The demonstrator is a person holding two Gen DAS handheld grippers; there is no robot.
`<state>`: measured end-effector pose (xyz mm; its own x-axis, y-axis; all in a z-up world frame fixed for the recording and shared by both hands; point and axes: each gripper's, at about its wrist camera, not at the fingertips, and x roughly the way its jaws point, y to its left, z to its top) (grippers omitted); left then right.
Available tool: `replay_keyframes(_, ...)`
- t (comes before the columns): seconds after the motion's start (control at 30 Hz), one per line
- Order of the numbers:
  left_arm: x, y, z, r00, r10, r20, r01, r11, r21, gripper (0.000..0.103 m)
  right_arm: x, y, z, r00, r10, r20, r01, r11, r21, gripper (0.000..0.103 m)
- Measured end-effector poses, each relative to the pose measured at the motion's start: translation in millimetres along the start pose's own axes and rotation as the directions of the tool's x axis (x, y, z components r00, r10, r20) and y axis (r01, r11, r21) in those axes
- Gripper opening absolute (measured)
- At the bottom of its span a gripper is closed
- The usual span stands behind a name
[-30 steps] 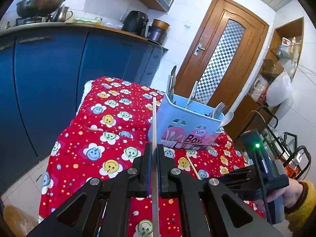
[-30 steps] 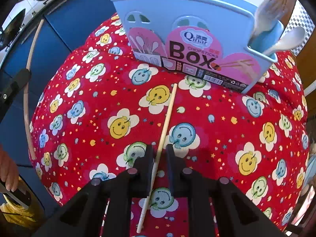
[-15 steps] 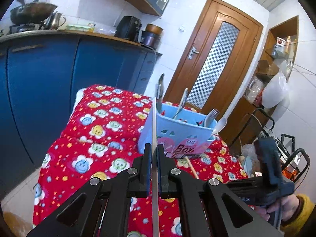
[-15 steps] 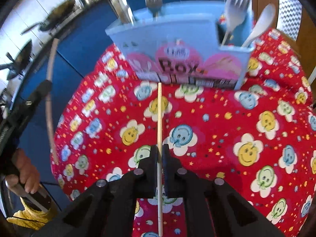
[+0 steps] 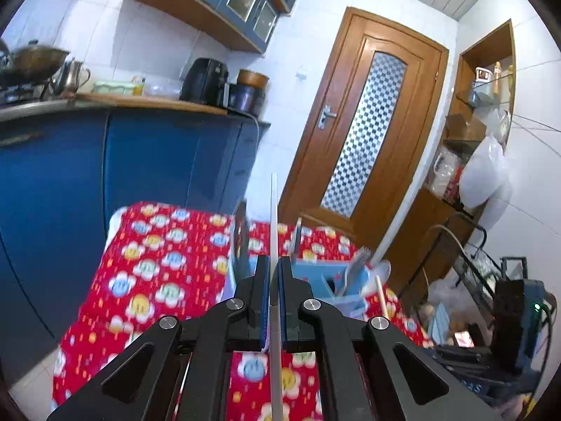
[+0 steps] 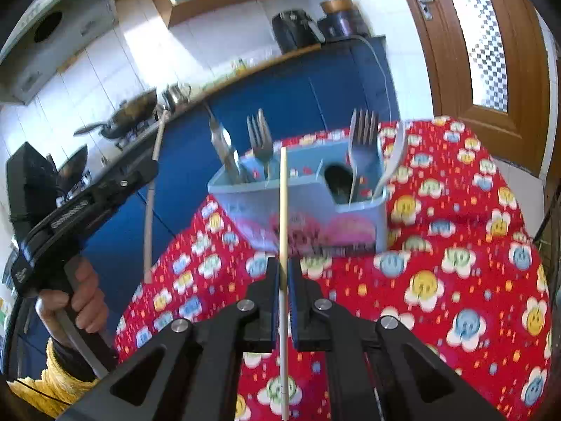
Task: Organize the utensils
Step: 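Lift both chopsticks upright and carry them over the box, then lower the chopsticks into the box and open both tools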
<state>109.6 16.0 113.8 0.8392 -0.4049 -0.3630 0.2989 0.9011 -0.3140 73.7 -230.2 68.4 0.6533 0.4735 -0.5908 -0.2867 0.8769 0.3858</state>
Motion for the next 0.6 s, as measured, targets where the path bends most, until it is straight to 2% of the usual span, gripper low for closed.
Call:
replay_keyframes(0.13, 17.0, -7.6, 20.2, 0.999, 0.005, 0.047, -0.005, 1.000, 0.012, 0.005, -8.4, -4.2, 18.1, 0.996, -0.009, 0.091, 0.011, 1.000, -0.022, 0.006)
replay_keyframes(0.3, 38.3, -13.3, 36.5, 0.992, 0.017, 0.122, -0.020, 1.000, 0.024, 0.005, -10.4, -10.1, 44.3, 0.980, -0.013, 0.200, 0.021, 0.999, -0.042, 0.006)
replay_keyframes(0.6, 72.5, -15.9, 33.9, 0.972, 0.083, 0.221, -0.098, 0.994, 0.057, 0.005, 13.8, -18.2, 78.8, 0.941, -0.036, 0.335, 0.066, 0.995, -0.080, 0.006)
